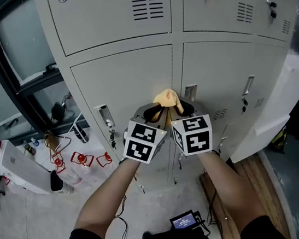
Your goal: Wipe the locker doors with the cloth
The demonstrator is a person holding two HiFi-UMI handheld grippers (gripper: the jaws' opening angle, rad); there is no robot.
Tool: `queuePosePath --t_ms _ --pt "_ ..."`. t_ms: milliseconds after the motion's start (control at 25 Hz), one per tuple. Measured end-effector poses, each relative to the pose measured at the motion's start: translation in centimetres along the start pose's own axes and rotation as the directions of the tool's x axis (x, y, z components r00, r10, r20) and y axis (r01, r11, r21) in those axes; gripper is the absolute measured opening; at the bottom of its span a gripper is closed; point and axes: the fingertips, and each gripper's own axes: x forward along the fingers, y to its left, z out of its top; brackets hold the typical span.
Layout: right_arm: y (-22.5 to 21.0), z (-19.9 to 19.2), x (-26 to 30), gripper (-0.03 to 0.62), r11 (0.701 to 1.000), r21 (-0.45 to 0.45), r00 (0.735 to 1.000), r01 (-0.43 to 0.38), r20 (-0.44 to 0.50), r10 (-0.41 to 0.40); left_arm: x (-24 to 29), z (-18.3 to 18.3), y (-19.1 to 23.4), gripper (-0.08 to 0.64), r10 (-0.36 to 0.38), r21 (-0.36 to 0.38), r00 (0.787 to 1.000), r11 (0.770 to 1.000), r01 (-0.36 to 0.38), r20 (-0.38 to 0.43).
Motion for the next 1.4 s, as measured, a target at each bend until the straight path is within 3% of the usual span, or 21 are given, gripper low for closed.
queuePosePath --t_ms 680,960,1400 --pt "1.2 -0.4 -0.8 0.071 0.998 0.067 1.000 -0.018 0.020 0.017 -1.4 -0.4 -0.3 0.032 -0.005 -0.030 1.000 1.000 0.005 -0.016" --pt "5.2 -0.8 -1.0 0.071 0.992 0.074 0.995 -0.099 0.040 0.096 -4.9 -2.1 0.7 0.032 0.018 -0.050 1.000 0.999 -0.019 -0.008" --pt "13.7 -2.9 0.9 0.071 0.977 0.026 0.978 -0.209 -0.014 0.210 -10.9 -7.4 4.4 0.032 0.113 -0.099 0.990 0.988 -0.121 -0.080"
